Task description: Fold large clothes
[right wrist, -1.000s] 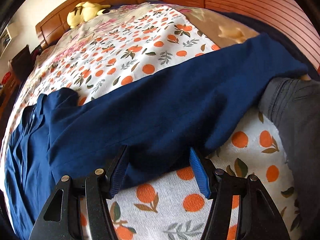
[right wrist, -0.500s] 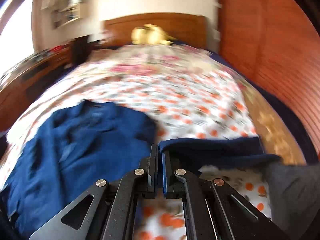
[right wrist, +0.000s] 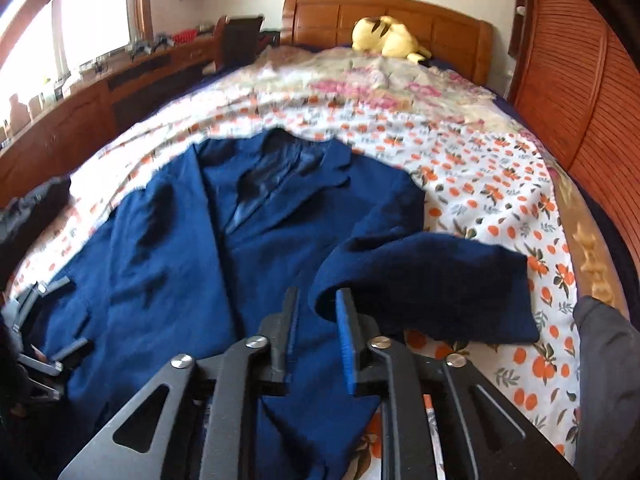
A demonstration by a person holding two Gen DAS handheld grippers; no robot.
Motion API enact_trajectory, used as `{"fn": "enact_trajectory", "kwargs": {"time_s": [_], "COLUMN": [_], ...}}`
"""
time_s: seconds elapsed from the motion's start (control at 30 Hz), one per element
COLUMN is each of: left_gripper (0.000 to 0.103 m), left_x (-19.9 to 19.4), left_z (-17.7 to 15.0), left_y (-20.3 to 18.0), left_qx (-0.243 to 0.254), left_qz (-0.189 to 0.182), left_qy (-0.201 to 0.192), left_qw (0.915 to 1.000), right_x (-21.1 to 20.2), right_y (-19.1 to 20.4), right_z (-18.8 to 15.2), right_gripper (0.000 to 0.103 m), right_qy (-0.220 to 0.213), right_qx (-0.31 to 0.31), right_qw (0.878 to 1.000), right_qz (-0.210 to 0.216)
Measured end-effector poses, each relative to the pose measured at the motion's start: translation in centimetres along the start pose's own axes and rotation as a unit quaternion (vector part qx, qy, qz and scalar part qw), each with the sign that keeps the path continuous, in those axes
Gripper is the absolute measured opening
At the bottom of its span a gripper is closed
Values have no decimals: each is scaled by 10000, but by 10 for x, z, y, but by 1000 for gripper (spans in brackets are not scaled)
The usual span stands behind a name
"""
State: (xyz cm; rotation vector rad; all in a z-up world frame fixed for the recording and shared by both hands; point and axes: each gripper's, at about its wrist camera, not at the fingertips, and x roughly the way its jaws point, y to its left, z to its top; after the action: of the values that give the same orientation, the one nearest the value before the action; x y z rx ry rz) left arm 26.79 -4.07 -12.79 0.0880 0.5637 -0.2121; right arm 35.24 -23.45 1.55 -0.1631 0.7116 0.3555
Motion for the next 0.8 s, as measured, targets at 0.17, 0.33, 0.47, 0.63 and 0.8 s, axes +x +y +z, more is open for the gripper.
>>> {"fn": "enact_trajectory", "kwargs": {"time_s": [0.17, 0.33, 0.47, 0.63, 0.8], "left_gripper": [80, 80, 80, 80, 80], "left_x": [1, 1, 1, 2, 3], "left_z": [0, 0, 0, 0, -1], "left_y": [-1, -2, -2, -2, -1], "left_qx": [28, 10, 15, 14, 13], "left_qz": [8, 2, 0, -9, -16], "left_qy": [12, 9, 10, 30, 54], "left_qw": [10000, 10000, 10000, 10000, 10000], "right_x": [-36, -30, -7, 27, 58], "right_y": [-2, -31, -56, -88, -113], "right_z": [20, 23, 17, 10, 1], "right_gripper": [50, 50, 51, 52, 52], "right_qy": [-543, -507, -318, 114, 483], "right_qx": [7, 201, 470, 915, 1186], "right_qw": [9982, 9963, 9927, 9865, 9790], "right_qz": [-248, -661, -1066, -1354, -1584]}}
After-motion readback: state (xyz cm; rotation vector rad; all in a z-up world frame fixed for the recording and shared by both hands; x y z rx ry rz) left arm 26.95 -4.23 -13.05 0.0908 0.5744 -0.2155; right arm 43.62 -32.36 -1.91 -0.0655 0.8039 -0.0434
